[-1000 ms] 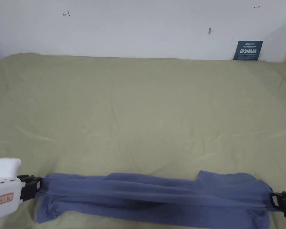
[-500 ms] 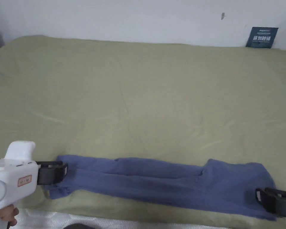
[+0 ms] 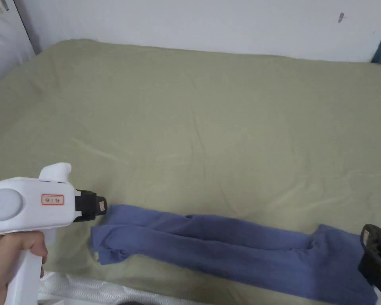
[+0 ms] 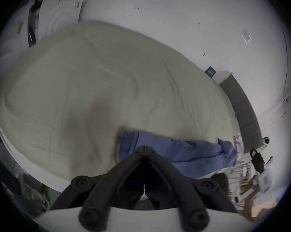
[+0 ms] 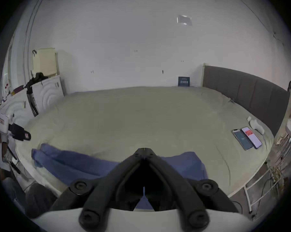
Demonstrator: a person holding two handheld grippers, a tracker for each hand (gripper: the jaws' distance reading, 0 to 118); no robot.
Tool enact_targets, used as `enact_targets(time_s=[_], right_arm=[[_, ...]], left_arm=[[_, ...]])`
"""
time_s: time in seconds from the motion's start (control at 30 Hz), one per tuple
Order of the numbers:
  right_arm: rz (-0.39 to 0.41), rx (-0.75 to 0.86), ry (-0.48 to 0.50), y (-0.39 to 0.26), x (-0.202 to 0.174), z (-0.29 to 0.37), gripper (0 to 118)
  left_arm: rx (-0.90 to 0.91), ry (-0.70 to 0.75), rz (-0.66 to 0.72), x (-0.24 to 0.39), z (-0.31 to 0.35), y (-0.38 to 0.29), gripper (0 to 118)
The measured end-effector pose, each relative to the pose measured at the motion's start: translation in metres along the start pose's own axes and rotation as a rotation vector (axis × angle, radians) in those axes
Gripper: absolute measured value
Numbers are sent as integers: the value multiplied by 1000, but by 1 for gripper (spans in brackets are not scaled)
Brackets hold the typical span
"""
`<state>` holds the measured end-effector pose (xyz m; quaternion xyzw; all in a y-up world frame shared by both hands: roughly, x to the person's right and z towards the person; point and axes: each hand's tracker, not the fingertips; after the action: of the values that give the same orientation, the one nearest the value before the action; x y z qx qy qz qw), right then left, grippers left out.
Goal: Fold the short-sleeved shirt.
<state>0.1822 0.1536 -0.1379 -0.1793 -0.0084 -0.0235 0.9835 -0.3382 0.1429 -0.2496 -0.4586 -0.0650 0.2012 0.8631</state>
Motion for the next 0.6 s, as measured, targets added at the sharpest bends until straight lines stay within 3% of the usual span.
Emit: enact_targets(time_s=[0.1, 0.3, 0.33, 0.37, 0.4, 0.43, 0.6], right_arm=[[52, 0, -4, -5, -4, 1, 0], [72, 0, -22, -3, -13, 3, 0], [67, 0, -27, -1, -14, 3, 0], [61, 2, -33, 0, -14, 3, 0], [51, 8, -38, -1, -14, 3, 0], [45, 8, -45, -1, -14, 3, 0], [56, -31, -61, 0, -10, -3, 0]], left_arm=[[-129, -99, 80, -33, -15, 23, 0], [-243, -230, 161, -58, -32, 29, 2], [-266, -273, 169, -59, -37, 26, 16], [-275, -278, 175, -81, -45, 37, 47], [-269, -281, 168, -87, -49, 39, 102], [-279, -311, 172, -90, -54, 38, 118], [-310, -412, 257, -117, -91, 40, 116]])
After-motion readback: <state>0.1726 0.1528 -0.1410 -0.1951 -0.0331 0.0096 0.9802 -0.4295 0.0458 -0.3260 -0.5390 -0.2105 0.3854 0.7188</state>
